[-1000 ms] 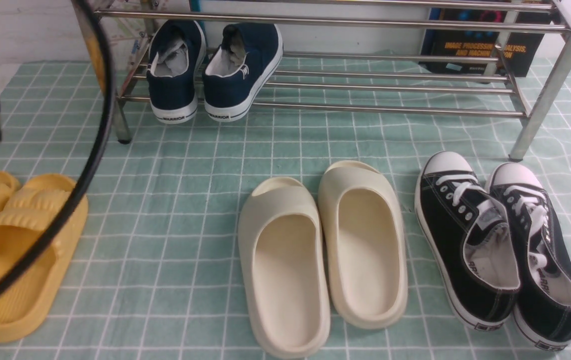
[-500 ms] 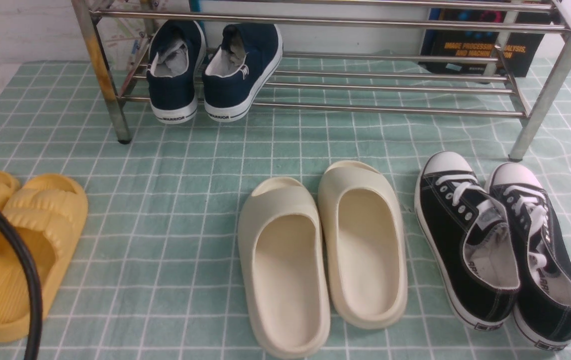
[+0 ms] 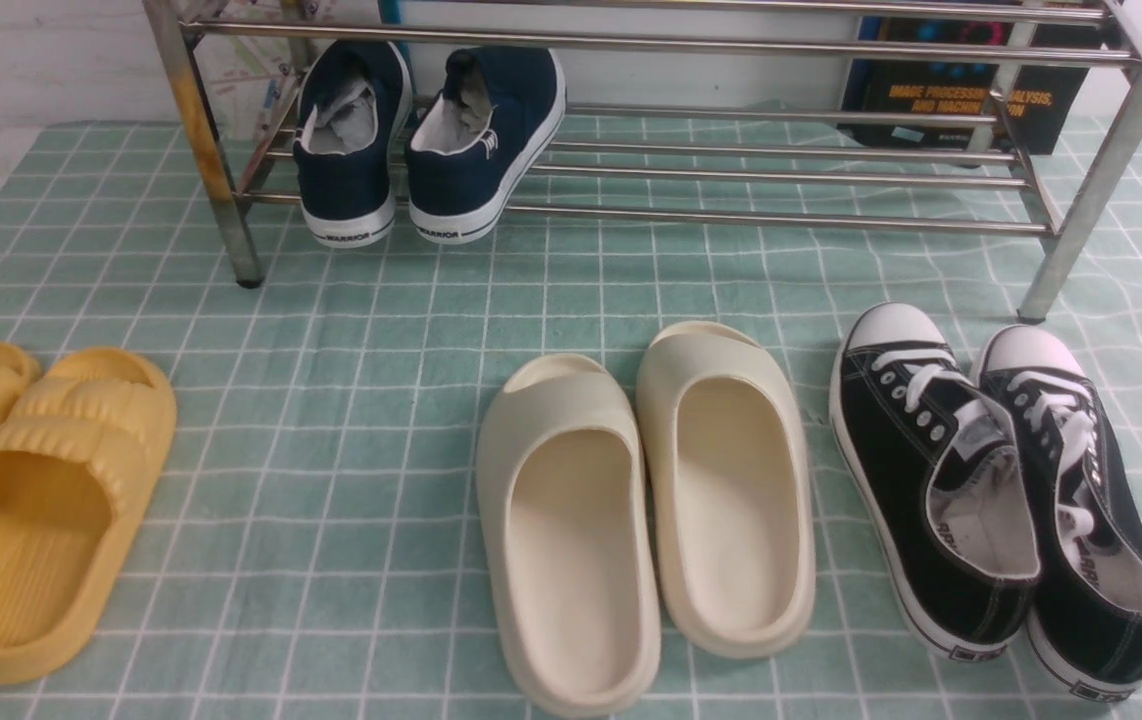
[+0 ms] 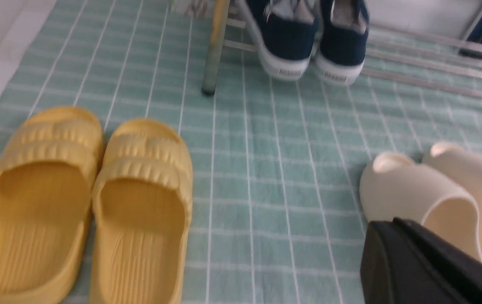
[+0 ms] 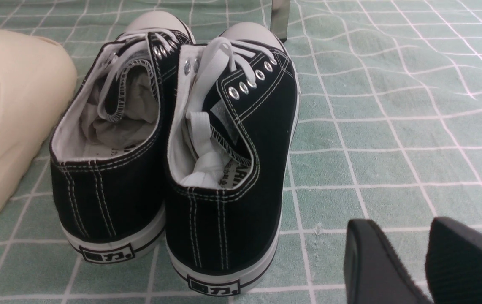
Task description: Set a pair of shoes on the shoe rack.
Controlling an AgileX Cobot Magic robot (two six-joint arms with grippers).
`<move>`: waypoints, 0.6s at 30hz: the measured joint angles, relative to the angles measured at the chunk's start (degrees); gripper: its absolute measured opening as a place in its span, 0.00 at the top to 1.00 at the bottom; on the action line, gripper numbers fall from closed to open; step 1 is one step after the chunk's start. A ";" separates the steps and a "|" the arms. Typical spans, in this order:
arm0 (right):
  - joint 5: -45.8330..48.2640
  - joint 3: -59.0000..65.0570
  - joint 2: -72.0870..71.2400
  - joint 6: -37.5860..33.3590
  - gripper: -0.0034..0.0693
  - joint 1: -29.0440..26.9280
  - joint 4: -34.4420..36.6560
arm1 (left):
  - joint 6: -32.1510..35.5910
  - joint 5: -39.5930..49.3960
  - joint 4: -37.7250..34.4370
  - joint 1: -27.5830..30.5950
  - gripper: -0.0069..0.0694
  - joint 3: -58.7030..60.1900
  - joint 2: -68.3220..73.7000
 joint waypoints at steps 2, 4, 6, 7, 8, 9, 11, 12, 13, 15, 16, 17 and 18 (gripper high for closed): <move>0.00 0.00 0.00 0.00 0.62 0.00 0.00 | 0.06 -7.16 -1.26 3.30 0.93 5.51 -4.24; 0.00 0.00 0.00 0.00 0.62 0.00 0.00 | 1.05 -14.47 -3.65 7.05 0.93 10.12 -7.57; 0.00 0.00 0.00 0.00 0.62 0.00 0.00 | 3.23 -20.00 -6.94 10.99 0.93 14.42 -10.49; 0.00 0.00 0.00 0.00 0.62 0.00 0.00 | 4.75 -22.36 -8.54 13.09 0.93 16.66 -11.83; 0.00 0.00 0.00 0.00 0.62 0.00 0.00 | 5.36 -22.79 -8.84 13.89 0.93 17.52 -12.24; 0.00 0.00 0.00 0.00 0.62 0.00 0.00 | 7.99 -25.21 -11.02 16.69 0.93 20.67 -13.17; 0.00 0.00 0.00 0.00 0.62 0.00 0.00 | 9.51 -26.13 -12.65 18.11 0.93 22.44 -13.23; 0.00 0.00 0.00 0.00 0.62 0.00 0.00 | 10.69 -26.19 -13.76 19.19 0.93 24.00 -13.23; 0.00 0.00 0.00 0.00 0.62 0.00 0.00 | 11.58 -26.24 -15.01 19.94 0.93 25.33 -13.23; 0.00 0.00 0.00 0.00 0.62 0.00 0.00 | 12.75 -26.29 -16.33 20.52 0.93 27.86 -13.23; 0.00 0.00 0.00 0.00 0.62 0.00 0.00 | 12.88 -26.29 -16.07 20.54 0.93 28.91 -13.23; 0.00 0.00 0.00 0.00 0.62 0.00 0.00 | 12.95 -26.29 -15.63 20.54 0.93 29.73 -13.23; 0.00 0.00 0.00 0.00 0.62 0.00 0.00 | 12.95 -26.29 -15.63 20.54 0.93 29.87 -13.23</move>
